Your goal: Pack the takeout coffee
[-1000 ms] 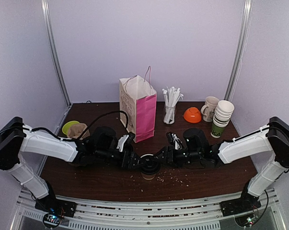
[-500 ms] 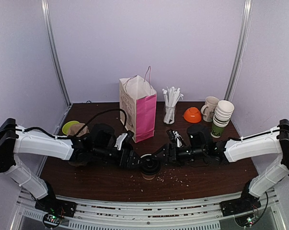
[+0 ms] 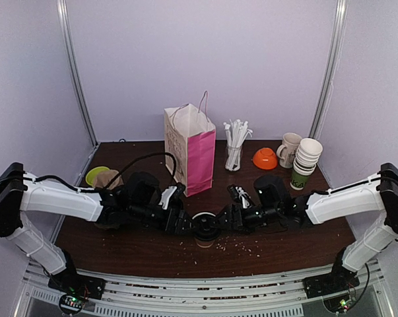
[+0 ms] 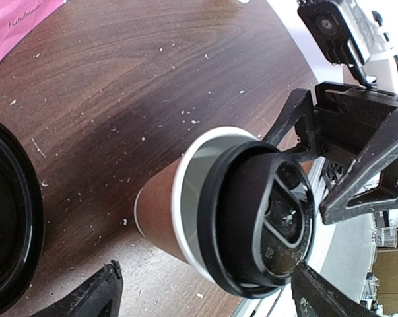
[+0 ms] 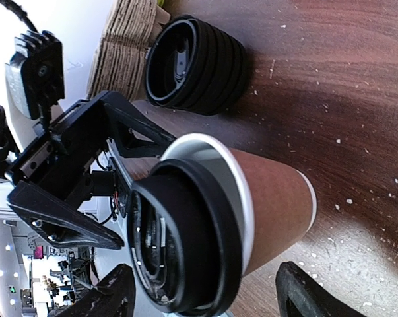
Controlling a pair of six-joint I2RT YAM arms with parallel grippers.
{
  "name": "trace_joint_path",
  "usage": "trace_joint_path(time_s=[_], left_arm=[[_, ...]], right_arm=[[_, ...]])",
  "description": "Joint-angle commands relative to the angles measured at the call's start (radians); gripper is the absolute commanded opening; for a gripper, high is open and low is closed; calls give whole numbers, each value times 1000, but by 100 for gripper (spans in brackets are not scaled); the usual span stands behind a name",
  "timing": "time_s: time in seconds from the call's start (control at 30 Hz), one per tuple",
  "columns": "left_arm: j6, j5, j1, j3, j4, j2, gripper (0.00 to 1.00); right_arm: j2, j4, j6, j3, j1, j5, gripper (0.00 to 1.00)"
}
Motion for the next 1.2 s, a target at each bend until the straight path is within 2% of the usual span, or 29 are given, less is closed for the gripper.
trace_joint_path(time_s=[0.0,0.1,0.33,0.67,0.83,1.17], left_arm=[[14,-13,-5,11,15,0,92],[8,-24,-6,9,19,-23,96],[-2,-33,-5,23,31,-22,98],[-49,-68,21,-25,99,-74,98],[-63,-36,56,-34,148,-80,98],[-71,52,64,1,209,15,98]], right_arm=[[11,21,-3,-27,7,4,75],[-8,28,2,-26,7,26,75],[-40,15,12,-15,7,54,73],[-199,-63,-5,-52,-13,153,72],[-196,-192,-36,-46,-13,156,64],[-125,-210,-38,-27,-12,138,64]])
